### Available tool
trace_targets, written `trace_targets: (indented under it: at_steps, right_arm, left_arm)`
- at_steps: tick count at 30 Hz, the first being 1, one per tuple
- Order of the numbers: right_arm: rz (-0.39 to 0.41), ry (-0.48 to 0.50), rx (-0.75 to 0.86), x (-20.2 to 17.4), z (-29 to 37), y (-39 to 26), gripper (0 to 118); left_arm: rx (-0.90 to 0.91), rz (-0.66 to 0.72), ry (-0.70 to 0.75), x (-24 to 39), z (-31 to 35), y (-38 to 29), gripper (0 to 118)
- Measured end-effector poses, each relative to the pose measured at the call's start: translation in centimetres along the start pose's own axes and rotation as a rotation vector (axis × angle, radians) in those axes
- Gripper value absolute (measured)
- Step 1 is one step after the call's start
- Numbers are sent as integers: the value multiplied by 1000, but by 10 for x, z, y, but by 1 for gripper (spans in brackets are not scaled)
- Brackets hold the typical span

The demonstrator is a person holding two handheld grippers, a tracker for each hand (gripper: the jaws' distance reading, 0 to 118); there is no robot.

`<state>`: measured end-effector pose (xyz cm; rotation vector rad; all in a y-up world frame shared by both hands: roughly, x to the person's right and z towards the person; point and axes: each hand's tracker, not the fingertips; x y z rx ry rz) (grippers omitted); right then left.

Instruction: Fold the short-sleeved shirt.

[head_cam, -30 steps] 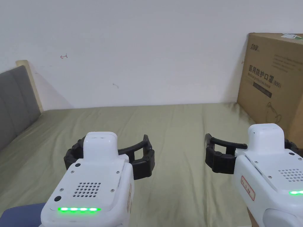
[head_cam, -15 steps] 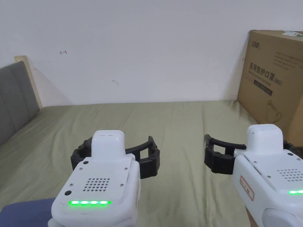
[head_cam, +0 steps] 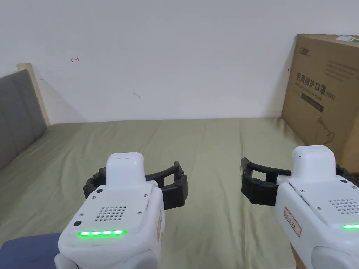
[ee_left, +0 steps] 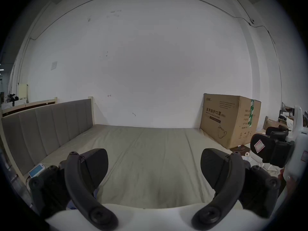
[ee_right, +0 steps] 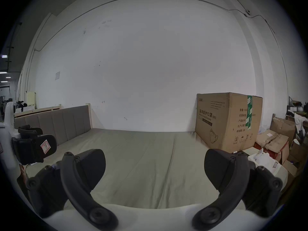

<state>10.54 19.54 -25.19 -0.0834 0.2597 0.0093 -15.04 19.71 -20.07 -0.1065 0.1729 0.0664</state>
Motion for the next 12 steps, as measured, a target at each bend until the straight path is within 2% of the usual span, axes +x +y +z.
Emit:
trace_targets:
  at_steps: [12]
  right_arm:
    - [-9, 5, -3, 1, -3, -2, 117]
  left_arm:
    - [-15, 27, -9, 4, -2, -1, 113]
